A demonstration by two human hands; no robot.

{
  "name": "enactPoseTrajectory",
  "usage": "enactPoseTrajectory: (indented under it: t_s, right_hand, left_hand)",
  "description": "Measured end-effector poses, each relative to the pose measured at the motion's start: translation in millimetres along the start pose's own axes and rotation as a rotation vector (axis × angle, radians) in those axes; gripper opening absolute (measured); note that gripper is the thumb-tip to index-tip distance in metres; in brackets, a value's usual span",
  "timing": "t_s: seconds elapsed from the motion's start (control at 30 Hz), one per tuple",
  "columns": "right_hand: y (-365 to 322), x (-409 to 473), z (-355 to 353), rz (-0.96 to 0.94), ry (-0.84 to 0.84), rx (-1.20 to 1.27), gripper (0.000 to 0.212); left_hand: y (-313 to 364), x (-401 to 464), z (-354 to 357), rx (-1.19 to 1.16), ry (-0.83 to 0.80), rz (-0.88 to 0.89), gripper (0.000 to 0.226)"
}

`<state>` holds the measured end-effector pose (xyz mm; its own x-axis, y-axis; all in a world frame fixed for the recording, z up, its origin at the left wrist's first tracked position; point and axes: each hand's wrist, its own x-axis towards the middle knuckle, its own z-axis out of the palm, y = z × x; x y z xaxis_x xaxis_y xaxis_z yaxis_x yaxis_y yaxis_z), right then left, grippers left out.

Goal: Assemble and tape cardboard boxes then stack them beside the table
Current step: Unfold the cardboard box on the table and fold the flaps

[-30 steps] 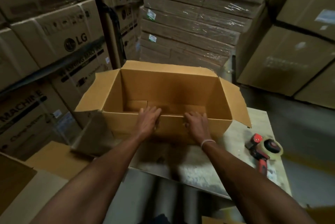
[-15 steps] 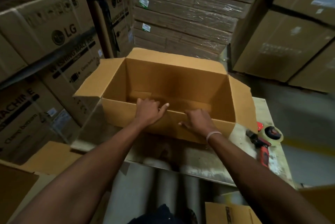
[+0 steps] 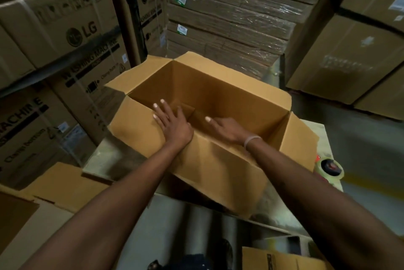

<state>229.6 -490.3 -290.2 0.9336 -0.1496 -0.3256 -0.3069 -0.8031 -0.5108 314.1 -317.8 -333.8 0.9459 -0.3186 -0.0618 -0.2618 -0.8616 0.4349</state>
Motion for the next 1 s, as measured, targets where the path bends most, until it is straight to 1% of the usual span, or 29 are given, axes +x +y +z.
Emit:
enactPoseTrajectory:
  t_s: [0.03,0.07,0.1,0.17,0.23,0.3,0.37,0.47,0.63,0.8,0.9,1.0]
  right_hand:
    - [9.5,14.3,-13.2,-0.003,0.053,-0.065,0.058]
    - [19.9,29.7,-25.2,-0.006,0.108,-0.180,0.055]
    - [30.1,44.7,-36.1,-0.001,0.150,-0.295,0.055]
    - [47.5,68.2,-55.5,0.007,0.186,-0.463,0.065]
    - [64.0,87.2,-69.9,0.002,0.184,-0.585,0.075]
    - [81.1,104.3,-78.4,0.003,0.180,-0.662,0.085]
    - [96.2,117.7,-84.7,0.016,0.179,-0.670,0.091]
    - [111.0,126.9,-91.8,0.017,0.169,-0.647,0.100]
    - [119.8,124.5,-96.8,-0.015,0.187,-0.667,0.095]
    - [117.4,93.6,-92.6,0.024,0.118,-0.528,0.102]
    - [109.9,67.1,-79.6,0.073,0.119,-0.471,0.106]
    - [99.5,45.4,-63.4,0.141,0.139,-0.518,0.099]
  left_hand:
    - [7.2,-3.5,4.0,-0.069,0.018,-0.051,0.073]
    - [15.5,-7.4,7.7,-0.130,0.033,-0.106,0.083]
    - [24.4,-12.1,11.1,-0.183,0.045,-0.167,0.091]
    - [41.2,-20.3,20.1,-0.263,0.066,-0.277,0.102]
    - [50.9,-23.2,29.6,-0.304,0.094,-0.333,0.104]
    - [52.0,-19.9,34.0,-0.339,0.098,-0.333,0.098]
    - [45.9,-13.9,35.3,-0.369,0.088,-0.291,0.091]
    - [28.2,-3.5,31.9,-0.389,0.065,-0.208,0.088]
    - [1.8,28.1,11.2,-0.335,-0.035,-0.145,0.093]
    - [-18.7,66.6,-12.7,-0.231,-0.145,-0.079,0.098]
    - [-21.1,80.7,-23.9,-0.177,-0.165,-0.006,0.096]
    - [-16.6,84.8,-26.5,-0.107,-0.124,0.037,0.093]
